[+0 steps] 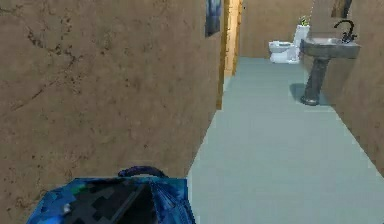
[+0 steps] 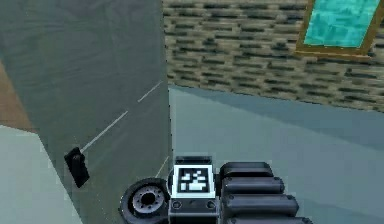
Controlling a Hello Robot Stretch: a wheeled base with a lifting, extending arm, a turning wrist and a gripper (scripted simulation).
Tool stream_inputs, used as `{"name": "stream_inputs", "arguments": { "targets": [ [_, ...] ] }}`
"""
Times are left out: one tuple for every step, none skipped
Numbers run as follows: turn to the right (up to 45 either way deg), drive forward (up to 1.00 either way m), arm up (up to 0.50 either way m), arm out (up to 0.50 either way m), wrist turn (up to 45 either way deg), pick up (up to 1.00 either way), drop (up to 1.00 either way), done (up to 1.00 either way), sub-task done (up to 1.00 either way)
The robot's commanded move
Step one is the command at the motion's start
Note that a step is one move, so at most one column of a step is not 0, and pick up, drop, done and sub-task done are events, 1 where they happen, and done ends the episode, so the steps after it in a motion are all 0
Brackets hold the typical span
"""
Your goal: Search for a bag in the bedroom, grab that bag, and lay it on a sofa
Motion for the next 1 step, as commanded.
{"name": "stream_inputs", "arguments": {
  "targets": [
    [15.0, 0.0, 0.0, 0.0, 0.0, 0.0, 0.0, 0.0, 0.0]
  ]
}}
